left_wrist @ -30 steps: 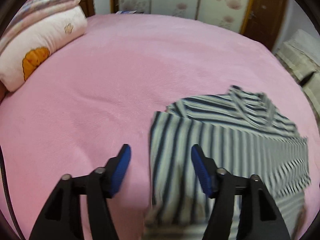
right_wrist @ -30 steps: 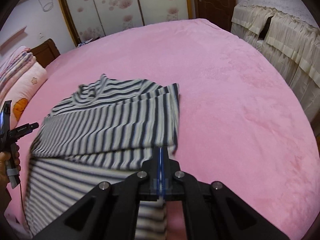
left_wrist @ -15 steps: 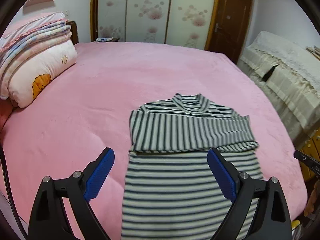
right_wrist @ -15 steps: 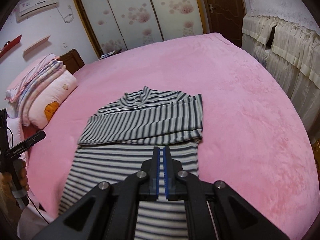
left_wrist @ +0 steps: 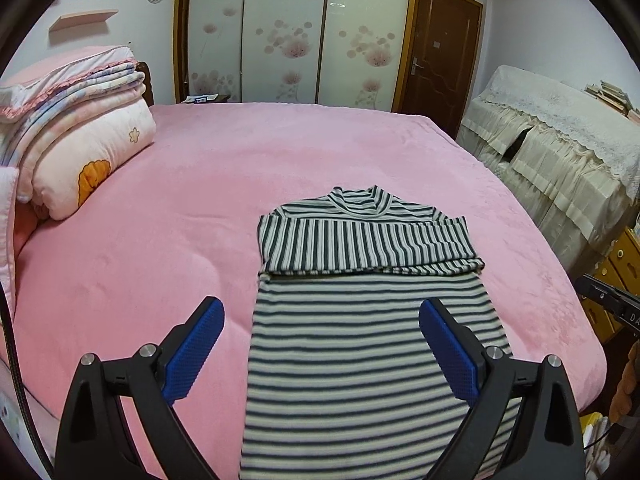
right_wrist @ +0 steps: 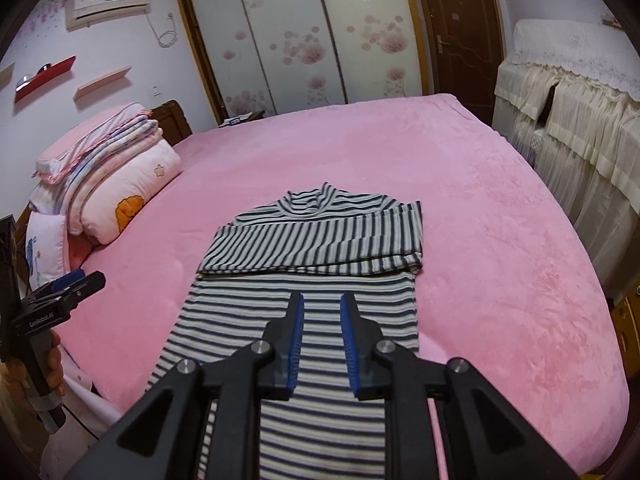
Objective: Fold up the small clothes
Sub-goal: 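Move both tools to the shirt hem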
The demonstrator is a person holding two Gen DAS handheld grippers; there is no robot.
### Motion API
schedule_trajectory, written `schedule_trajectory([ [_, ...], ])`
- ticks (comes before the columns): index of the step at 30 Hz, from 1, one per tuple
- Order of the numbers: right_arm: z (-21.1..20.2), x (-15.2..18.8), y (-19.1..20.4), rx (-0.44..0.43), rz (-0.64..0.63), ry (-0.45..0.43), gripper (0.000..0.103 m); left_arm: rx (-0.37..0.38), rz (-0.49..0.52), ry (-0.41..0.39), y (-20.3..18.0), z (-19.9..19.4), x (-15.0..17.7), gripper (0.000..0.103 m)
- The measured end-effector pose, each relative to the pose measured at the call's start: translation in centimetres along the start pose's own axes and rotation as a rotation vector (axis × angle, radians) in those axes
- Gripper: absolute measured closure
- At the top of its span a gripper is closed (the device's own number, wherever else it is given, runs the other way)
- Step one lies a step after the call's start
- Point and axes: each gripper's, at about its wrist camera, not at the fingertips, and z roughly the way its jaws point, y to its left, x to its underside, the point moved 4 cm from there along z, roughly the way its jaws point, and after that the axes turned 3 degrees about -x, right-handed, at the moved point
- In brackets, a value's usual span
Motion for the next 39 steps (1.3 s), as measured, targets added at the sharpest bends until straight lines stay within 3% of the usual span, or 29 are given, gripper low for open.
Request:
schedule_trajectory([
  [5, -1.5, 1.8, 1.5, -0.007, -0.033, -0.006, 0.084, -0.019, -0.014, 0.006, 0.4, -1.6, 2.2, 0.005],
  [10, -2.8, 3.9, 2.5, -0.008, -0.056, -0.016, 0.072, -0.025, -0.012, 0.016, 0.4, -2.8, 4.9, 0.005],
  [16, -3.3, 7.3, 2.9, 0.009, -0.090, 0.009, 0.069, -0.016, -0.037, 0.055, 0.6, -2.9, 8.8, 0.005],
  [26, -2.1, 13.1, 1.5, 0.075, -0.112, 0.079, 0.066, -0.060, -0.076, 0.137, 3.5, -1.1, 16.1, 0.005],
  [39, 0.8, 18.5, -2.5, 0.122, -0.031, 0.206, 0.066, -0.060, -0.126, 0.287, 8.5, 3.9, 21.5, 0.005],
])
